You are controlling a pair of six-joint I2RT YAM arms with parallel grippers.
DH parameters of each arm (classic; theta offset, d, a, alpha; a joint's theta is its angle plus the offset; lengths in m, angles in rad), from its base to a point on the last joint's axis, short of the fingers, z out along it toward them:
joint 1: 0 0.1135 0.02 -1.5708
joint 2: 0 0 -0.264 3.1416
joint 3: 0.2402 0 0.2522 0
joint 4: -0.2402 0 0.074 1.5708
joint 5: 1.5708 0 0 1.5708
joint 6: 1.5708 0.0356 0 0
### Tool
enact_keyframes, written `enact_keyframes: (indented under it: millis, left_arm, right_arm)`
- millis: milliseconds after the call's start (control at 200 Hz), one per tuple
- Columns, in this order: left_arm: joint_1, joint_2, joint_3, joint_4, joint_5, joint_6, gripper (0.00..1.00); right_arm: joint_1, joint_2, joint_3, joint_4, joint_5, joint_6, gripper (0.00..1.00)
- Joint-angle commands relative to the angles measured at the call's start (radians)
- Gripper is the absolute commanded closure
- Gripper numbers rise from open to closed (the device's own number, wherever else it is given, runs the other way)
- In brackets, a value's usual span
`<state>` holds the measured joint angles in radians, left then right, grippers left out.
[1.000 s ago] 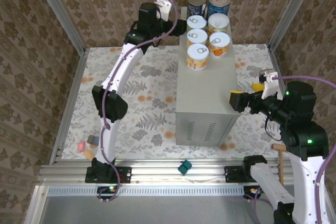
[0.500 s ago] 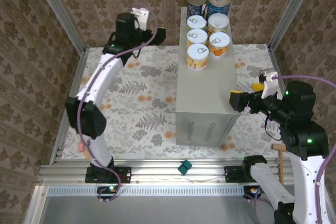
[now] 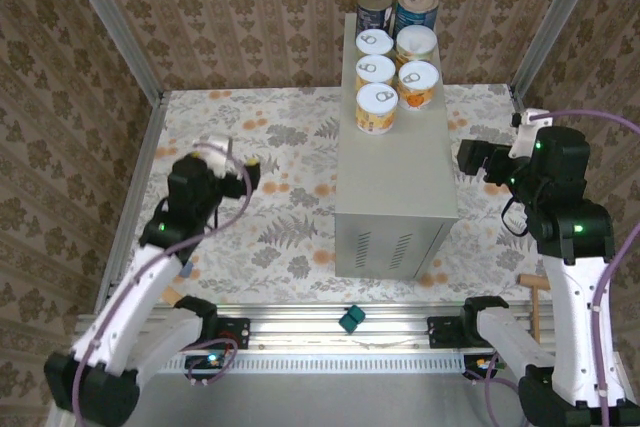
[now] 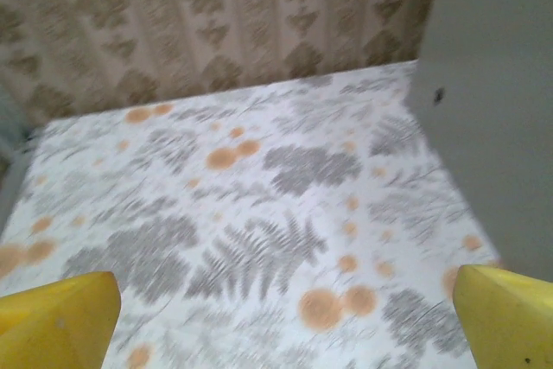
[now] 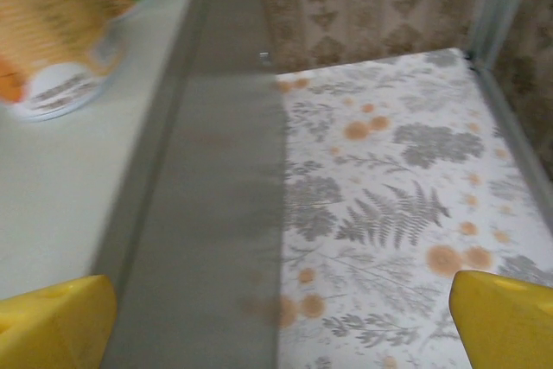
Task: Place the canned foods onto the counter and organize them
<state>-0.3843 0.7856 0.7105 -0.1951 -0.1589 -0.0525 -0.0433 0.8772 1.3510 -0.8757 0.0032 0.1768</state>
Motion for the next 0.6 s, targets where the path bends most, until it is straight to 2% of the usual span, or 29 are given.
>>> enact_keyframes:
  millis: [0, 115, 220, 290, 450, 500, 595]
  left_arm:
    - [0.007, -0.123, -0.127, 0.005, -0.211, -0.021, 0.00]
    - [0.007, -0.202, -0.226, 0.017, -0.372, -0.014, 0.00]
    - [0.007, -0.171, -0.287, 0.079, -0.412, 0.054, 0.00]
    - [0.007, -0.133, -0.355, 0.212, -0.436, 0.102, 0.00]
    - [0.025, -0.003, -0.553, 0.729, -0.465, 0.220, 0.00]
    - [0.041, 0.048, -0.574, 0.798, -0.462, 0.228, 0.00]
    - [0.073, 0.127, -0.597, 0.876, -0.384, 0.220, 0.00]
  right_arm:
    - [-0.074, -0.003, -0.040, 0.015, 0.082, 0.046, 0.00]
    - [-0.149, -0.024, -0.144, 0.069, 0.068, 0.084, 0.00]
    - [-0.161, -0.060, -0.294, 0.177, 0.120, 0.137, 0.00]
    - [-0.160, -0.073, -0.422, 0.310, 0.124, 0.161, 0.00]
    - [-0.142, -0.007, -0.705, 0.699, 0.098, 0.158, 0.00]
    - [-0.121, 0.042, -0.754, 0.791, 0.114, 0.133, 0.00]
    - [-0.090, 0.121, -0.826, 0.947, 0.142, 0.104, 0.00]
